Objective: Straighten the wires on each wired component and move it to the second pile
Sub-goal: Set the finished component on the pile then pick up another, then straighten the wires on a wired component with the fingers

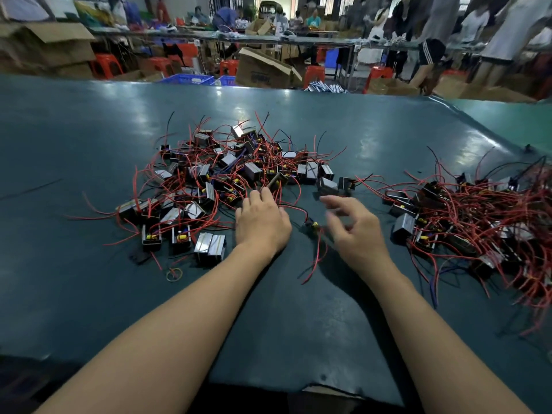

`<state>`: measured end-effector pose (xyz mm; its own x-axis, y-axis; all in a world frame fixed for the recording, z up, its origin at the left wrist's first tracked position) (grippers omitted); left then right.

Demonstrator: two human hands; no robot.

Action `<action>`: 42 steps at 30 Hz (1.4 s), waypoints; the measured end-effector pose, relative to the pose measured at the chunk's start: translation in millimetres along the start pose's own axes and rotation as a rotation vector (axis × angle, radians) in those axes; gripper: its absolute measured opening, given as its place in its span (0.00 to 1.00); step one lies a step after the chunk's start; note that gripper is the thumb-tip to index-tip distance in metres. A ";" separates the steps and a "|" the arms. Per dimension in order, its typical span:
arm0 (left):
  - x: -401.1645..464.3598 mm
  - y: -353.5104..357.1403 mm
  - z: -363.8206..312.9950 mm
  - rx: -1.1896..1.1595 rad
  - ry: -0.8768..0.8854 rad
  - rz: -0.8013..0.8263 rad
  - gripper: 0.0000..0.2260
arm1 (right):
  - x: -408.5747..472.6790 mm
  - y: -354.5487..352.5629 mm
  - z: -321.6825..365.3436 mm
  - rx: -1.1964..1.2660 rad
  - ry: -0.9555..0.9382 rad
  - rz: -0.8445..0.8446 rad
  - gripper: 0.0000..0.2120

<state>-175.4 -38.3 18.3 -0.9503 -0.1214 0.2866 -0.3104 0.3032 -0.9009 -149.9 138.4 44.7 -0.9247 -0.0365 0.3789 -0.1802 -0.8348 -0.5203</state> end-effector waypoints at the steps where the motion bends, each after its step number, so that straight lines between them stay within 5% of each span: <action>1: 0.5 0.6 -2.8 0.036 0.022 0.012 0.21 | -3.5 11.5 3.3 -0.061 -0.041 0.109 0.13; 3: -0.9 0.5 -8.0 0.094 0.072 0.015 0.20 | -6.3 27.0 -2.0 -0.293 -0.057 0.217 0.18; 5: -0.8 -5.3 -12.5 0.156 0.099 -0.015 0.23 | -2.5 22.6 -9.3 -0.463 -0.005 0.131 0.17; 10: 33.0 -22.5 -42.7 0.538 0.256 0.012 0.13 | 3.6 4.2 -24.9 -0.491 0.201 -0.051 0.11; 16: 55.4 -9.4 -51.4 0.392 0.355 0.141 0.15 | 0.9 -13.9 -35.3 -0.198 0.332 -0.210 0.07; 19: 58.8 -9.9 -29.7 0.279 0.189 0.185 0.15 | 3.9 -5.7 -33.5 -0.227 0.296 -0.103 0.03; 21: 60.5 -12.5 -15.4 0.151 0.089 0.219 0.15 | 5.6 3.8 -29.4 -0.242 0.233 -0.015 0.12; 23: 64.3 -27.4 -12.1 0.084 0.119 0.127 0.15 | 6.4 8.9 -25.0 -0.291 0.161 0.009 0.17; 26: 61.0 -82.1 -23.8 -0.056 0.293 -0.322 0.14 | 8.7 -2.8 -30.3 -0.210 0.229 -0.109 0.17; 28: 48.8 -109.2 -35.9 -0.191 0.399 -0.482 0.14 | 9.5 -12.8 -31.1 -0.121 0.235 -0.216 0.18; 30: 43.6 -109.8 -47.2 -0.419 0.427 -0.314 0.20 | 7.8 -15.4 -14.3 -0.019 0.090 -0.263 0.22; 33: 25.5 -72.3 -69.1 -0.777 0.338 0.190 0.22 | 5.4 -0.8 6.5 0.225 -0.093 -0.098 0.34; 37: 5.5 -34.2 -75.0 -1.048 0.197 0.406 0.06 | 6.0 0.0 2.7 0.206 -0.098 -0.077 0.17; 39: 18.0 -29.3 -62.6 -0.860 0.165 0.306 0.04 | 6.8 -8.9 -9.6 0.184 0.017 -0.167 0.10; 42: 48.6 -46.4 -43.5 -0.196 0.280 0.018 0.08 | 6.5 -21.1 -27.3 0.315 0.201 -0.267 0.06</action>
<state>-208.2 -17.1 88.2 -0.9166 0.1412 0.3740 -0.2662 0.4823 -0.8346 -161.3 170.8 37.2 -0.9121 0.2840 0.2956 -0.3390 -0.9280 -0.1545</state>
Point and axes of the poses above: each hand's wrist, its own x-axis towards the middle knuckle, its own y-axis out of the palm, z = x × y, the point moved 8 cm from there along x, towards the middle knuckle, and after that the axes turned 6 degrees about y, right-handed, at the moved point
